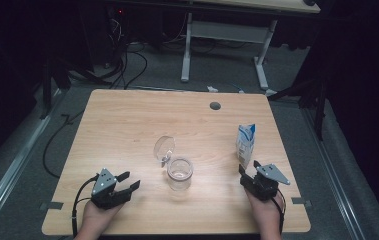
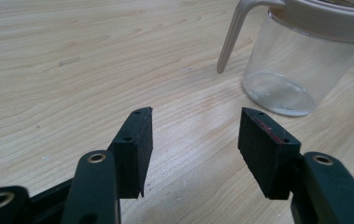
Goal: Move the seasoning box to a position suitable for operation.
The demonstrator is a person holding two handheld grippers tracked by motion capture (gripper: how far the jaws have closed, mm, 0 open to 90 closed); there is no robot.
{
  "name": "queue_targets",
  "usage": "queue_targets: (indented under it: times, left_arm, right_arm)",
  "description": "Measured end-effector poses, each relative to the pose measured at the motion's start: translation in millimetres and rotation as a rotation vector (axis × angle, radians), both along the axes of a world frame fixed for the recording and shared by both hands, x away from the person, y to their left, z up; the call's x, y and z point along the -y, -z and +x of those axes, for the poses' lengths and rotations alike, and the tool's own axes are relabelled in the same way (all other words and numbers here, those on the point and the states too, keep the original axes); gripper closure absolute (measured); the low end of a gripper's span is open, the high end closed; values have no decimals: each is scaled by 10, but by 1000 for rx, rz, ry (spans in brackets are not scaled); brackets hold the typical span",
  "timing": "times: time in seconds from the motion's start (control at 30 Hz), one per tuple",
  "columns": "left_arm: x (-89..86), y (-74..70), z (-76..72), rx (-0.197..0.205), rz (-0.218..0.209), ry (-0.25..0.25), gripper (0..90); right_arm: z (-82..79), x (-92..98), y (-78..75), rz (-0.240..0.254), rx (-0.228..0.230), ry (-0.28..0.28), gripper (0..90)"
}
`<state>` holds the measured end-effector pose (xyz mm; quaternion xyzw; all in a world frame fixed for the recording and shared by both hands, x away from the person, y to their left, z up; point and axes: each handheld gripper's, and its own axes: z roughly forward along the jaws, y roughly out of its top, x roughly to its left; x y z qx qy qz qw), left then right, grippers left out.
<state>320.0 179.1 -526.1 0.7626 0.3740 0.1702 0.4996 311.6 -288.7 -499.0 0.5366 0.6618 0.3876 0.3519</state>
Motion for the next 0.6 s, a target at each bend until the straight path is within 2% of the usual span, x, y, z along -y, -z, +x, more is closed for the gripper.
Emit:
queue_targets:
  times: [0.17, 0.2, 0.27, 0.33, 0.43, 0.53, 0.6]
  left_arm:
    - [-12, -22, -2, 14, -1, 5, 470]
    - [-29, -41, -1, 17, -18, 6, 471]
    - [-34, -47, -2, 20, -21, 4, 470]
    - [-48, -56, -12, 19, -34, 10, 471]
    - [-45, -52, -12, 18, -34, 12, 471]
    - [-41, -49, -12, 19, -31, 13, 475]
    - [-38, -51, -18, 21, -28, 11, 477]
  right_arm:
    - [95, 16, -63, -1, -7, -10, 373]
    - [155, 21, -89, -4, -12, -15, 362]
    - [186, 14, -99, -5, -15, -5, 352]
    - [286, 11, -133, -12, -10, 8, 336]
    - [348, 16, -157, -3, -6, 18, 333]
    - [465, 2, -191, -31, -12, 37, 359]
    - [507, 1, -206, -24, -5, 39, 387]
